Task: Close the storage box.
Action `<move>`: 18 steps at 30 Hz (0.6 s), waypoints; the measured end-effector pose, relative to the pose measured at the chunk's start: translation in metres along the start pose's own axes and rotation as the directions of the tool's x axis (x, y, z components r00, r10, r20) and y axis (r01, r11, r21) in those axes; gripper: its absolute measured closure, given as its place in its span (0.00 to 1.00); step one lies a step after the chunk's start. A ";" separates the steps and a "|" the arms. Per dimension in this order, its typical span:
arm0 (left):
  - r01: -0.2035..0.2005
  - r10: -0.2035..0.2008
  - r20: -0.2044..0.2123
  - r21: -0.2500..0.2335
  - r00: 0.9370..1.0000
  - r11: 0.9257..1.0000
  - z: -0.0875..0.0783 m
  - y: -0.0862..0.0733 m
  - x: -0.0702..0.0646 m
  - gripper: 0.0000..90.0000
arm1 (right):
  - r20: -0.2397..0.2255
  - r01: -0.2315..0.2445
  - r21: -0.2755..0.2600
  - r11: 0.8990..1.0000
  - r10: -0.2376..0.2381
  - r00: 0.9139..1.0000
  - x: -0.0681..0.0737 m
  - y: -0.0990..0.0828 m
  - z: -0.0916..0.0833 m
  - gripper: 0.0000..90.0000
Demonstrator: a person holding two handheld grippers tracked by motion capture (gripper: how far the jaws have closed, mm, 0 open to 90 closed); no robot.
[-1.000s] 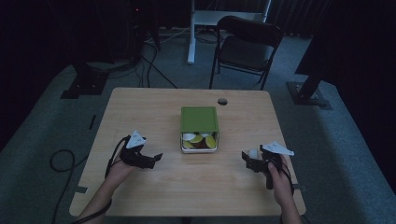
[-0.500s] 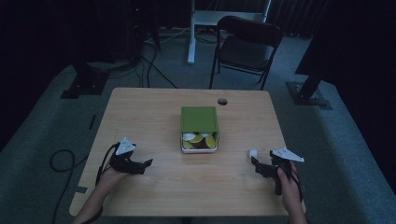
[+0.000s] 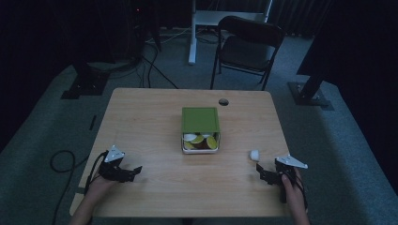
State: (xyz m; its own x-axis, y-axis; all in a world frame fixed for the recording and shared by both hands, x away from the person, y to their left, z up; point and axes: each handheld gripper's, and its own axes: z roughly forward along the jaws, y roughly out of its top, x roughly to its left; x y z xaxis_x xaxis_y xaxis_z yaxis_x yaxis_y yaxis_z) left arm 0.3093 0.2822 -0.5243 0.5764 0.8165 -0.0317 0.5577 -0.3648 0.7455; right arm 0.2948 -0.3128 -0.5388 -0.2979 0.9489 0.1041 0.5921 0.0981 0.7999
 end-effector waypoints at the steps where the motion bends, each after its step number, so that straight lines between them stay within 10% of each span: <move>1: 0.002 -0.002 -0.001 0.006 1.000 1.000 -0.001 -0.001 0.001 0.02 | 0.000 -0.001 0.005 1.000 0.001 1.000 0.000 -0.001 0.000 0.12; 18: 0.019 -0.017 -0.048 0.049 0.999 0.999 -0.014 -0.027 0.004 0.02 | 0.020 -0.006 0.061 0.998 0.005 1.000 -0.004 -0.011 0.002 0.12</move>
State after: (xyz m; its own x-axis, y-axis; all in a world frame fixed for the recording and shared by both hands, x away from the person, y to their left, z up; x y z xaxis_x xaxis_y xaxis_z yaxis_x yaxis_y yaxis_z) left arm 0.2880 0.3012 -0.5351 0.5376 0.8431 -0.0123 0.5973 -0.3705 0.7113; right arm 0.2908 -0.3170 -0.5492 -0.2798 0.9552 0.0962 0.6385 0.1104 0.7616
